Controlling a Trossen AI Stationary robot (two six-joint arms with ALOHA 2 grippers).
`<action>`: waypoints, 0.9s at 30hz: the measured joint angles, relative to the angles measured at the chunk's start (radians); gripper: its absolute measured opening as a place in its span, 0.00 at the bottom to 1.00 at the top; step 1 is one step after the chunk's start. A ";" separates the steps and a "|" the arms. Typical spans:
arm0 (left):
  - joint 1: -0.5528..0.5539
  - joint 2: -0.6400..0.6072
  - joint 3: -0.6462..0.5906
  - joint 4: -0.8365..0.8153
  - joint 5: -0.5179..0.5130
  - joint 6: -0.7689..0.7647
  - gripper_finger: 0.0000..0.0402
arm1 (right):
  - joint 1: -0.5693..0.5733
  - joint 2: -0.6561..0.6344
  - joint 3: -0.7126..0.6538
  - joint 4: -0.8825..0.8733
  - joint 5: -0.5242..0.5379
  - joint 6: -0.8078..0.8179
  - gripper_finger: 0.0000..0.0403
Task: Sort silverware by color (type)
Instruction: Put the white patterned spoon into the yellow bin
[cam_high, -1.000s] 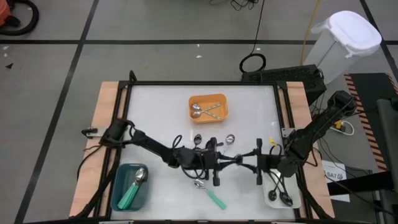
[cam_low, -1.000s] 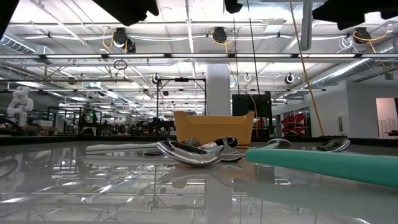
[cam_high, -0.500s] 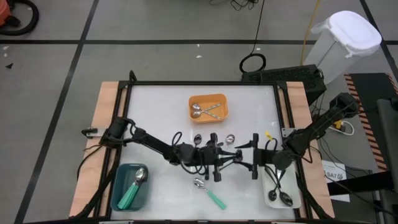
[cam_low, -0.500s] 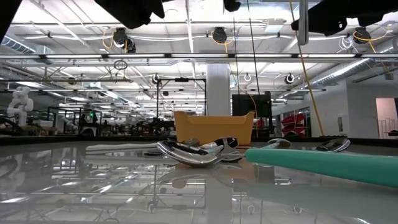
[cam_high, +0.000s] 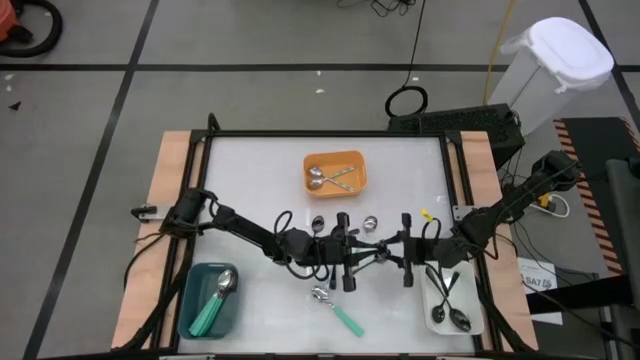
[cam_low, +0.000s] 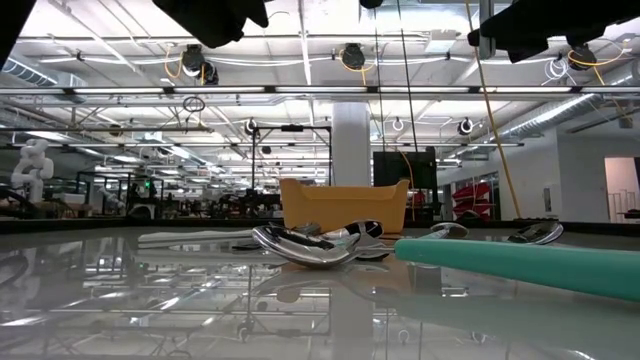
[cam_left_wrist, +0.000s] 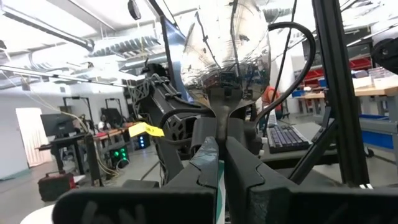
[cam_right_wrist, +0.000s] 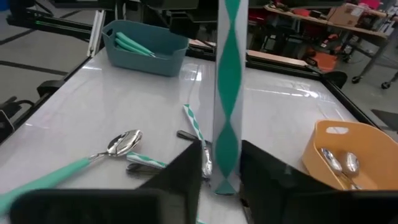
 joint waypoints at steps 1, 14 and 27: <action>0.000 0.000 0.000 0.000 0.000 -0.001 0.01 | 0.000 0.000 0.000 0.000 0.000 -0.005 0.20; -0.002 -0.062 0.003 -0.268 -0.183 -0.058 0.13 | -0.016 -0.007 0.013 -0.026 0.058 -0.036 0.11; -0.021 -0.422 0.019 -1.280 -0.230 -0.358 0.15 | -0.210 -0.037 0.116 -0.141 0.020 -0.065 0.11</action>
